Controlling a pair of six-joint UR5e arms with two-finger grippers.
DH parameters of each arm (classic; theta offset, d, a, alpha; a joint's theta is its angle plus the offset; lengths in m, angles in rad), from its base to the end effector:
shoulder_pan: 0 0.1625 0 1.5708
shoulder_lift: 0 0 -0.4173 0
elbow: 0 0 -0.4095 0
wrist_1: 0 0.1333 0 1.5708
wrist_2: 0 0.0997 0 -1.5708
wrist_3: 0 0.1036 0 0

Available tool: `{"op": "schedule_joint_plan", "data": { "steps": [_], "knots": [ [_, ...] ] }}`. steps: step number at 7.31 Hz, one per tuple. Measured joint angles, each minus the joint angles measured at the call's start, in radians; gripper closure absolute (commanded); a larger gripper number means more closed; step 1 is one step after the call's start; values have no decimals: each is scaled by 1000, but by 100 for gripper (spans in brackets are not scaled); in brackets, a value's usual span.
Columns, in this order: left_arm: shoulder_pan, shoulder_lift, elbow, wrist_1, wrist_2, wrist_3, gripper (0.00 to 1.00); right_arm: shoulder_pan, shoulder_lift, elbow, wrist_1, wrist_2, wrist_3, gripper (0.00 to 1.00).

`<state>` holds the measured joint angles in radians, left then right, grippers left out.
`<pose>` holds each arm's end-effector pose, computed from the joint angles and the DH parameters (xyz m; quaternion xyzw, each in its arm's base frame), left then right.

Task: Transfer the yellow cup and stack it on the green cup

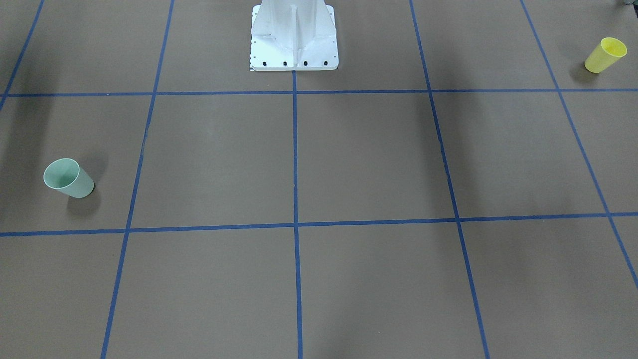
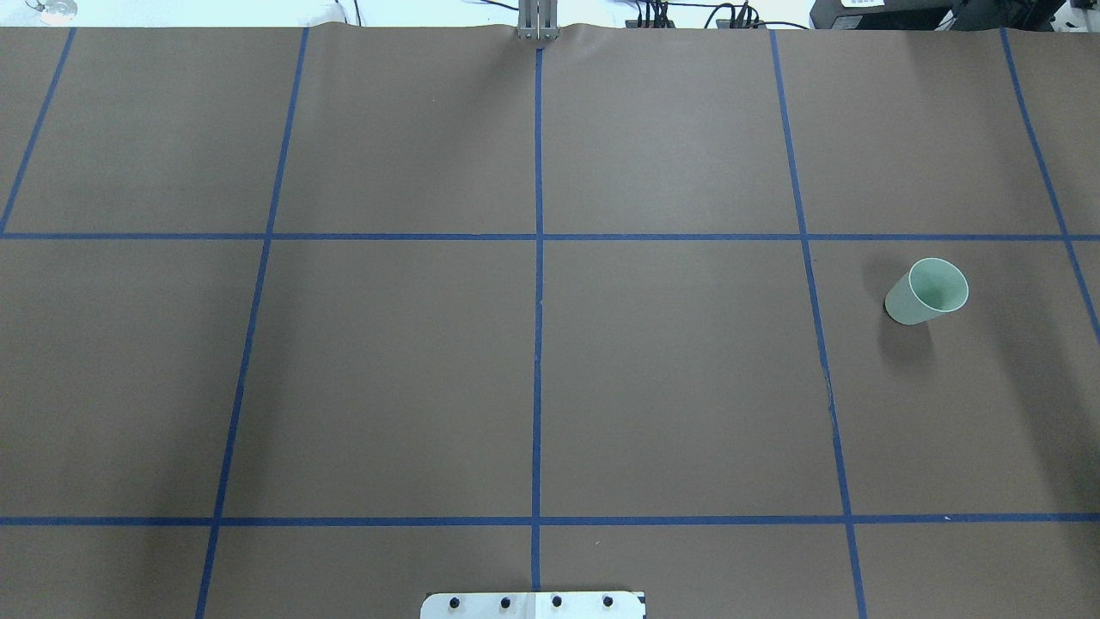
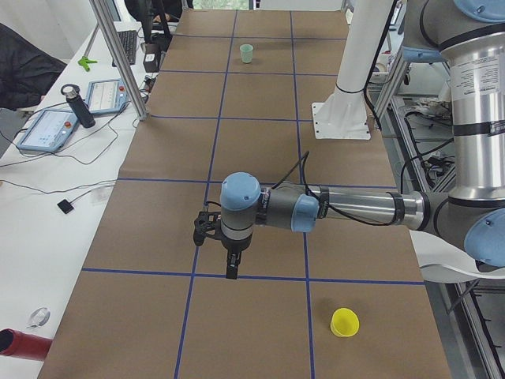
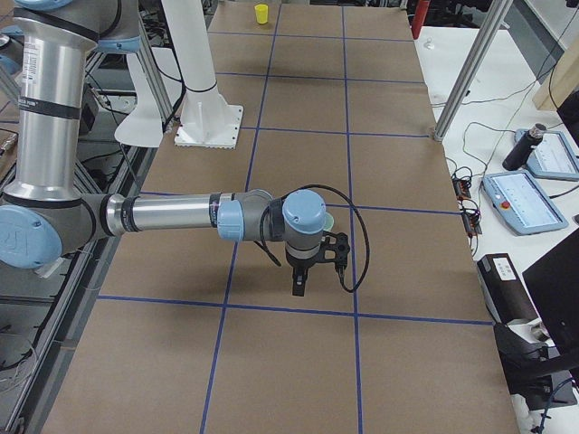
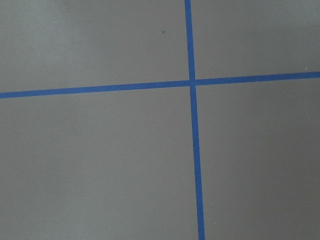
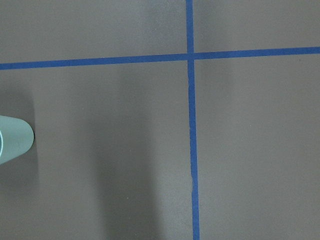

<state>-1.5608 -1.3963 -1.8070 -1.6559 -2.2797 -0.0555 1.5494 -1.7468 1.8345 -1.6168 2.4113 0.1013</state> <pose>-0.0614 -0.4470 0.6114 0.0574 0.3482 0.0042 0.9356 0.0468 -0.4385 0.6024 -0.0060 -0.4083 0.0280 0.9124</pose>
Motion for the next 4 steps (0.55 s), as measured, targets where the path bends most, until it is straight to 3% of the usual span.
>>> {"op": "schedule_joint_plan", "data": {
  "steps": [4],
  "knots": [
    [2, 4, 8, 4, -1, 3, 0, 6, 0, 3, 1, 7, 0, 0]
  ]
}}
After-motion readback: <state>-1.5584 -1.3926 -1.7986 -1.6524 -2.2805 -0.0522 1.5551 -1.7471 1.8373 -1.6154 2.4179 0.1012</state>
